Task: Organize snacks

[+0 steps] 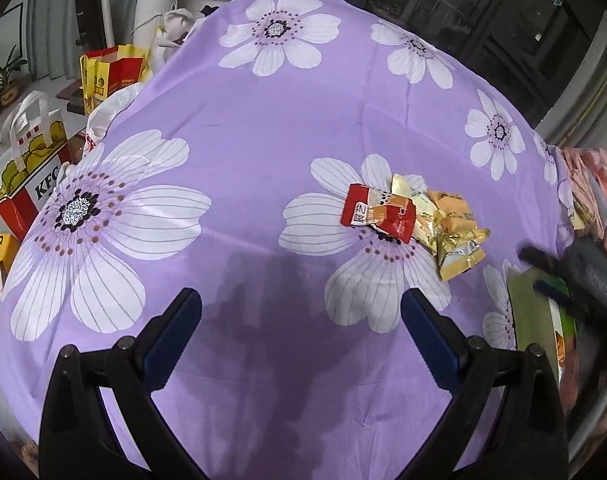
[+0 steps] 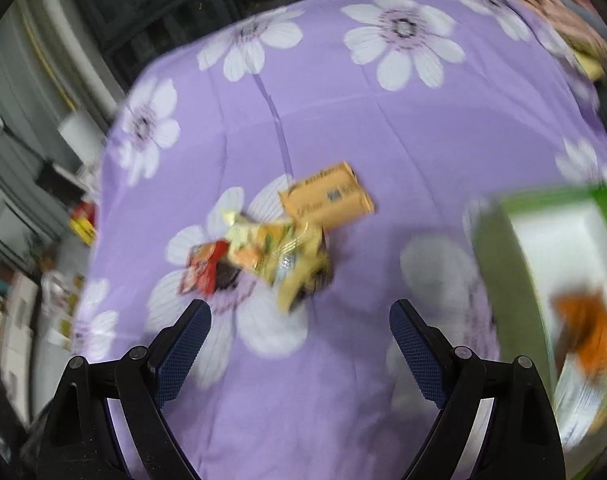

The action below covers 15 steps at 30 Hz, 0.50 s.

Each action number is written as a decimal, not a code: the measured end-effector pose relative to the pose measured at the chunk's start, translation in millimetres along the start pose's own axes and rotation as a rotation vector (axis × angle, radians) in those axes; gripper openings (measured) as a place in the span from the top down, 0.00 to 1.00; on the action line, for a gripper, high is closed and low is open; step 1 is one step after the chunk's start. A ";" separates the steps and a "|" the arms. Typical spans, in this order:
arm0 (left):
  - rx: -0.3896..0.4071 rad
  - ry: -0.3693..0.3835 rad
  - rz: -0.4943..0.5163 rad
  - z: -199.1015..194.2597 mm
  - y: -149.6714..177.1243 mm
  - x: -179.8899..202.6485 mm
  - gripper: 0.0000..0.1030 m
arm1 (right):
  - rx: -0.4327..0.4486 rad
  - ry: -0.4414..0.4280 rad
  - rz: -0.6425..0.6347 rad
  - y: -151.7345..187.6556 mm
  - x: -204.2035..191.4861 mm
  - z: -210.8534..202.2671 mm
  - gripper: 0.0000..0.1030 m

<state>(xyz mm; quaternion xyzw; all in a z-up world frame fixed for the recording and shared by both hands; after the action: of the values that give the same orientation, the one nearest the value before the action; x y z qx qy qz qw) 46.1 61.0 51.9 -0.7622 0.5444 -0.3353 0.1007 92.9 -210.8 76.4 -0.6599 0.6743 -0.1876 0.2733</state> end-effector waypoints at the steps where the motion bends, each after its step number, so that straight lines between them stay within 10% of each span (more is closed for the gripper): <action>1: -0.002 -0.008 -0.007 1.0 -0.5 -1.8 0.03 | -0.030 0.028 -0.025 -14.9 -1.0 12.0 0.12; 15: -0.072 -0.016 0.012 20.1 0.7 -1.3 0.03 | -0.316 0.098 -0.175 -83.3 18.5 154.7 0.12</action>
<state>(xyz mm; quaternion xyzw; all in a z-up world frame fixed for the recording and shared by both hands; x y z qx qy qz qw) 57.8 57.6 35.8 -0.7648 0.5599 -0.3087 0.0793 254.1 -217.4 4.5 -0.7408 0.6480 -0.1343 0.1155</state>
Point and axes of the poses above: each gripper's, at about its wrist camera, not at the fingertips, and z roughly the way its jaws point, x to its right, y to its underside, the point moved 4 cm from there along z, roughly the way its jaws point, and after that the axes turned 10 degrees about -z, right-handed, at the moved point
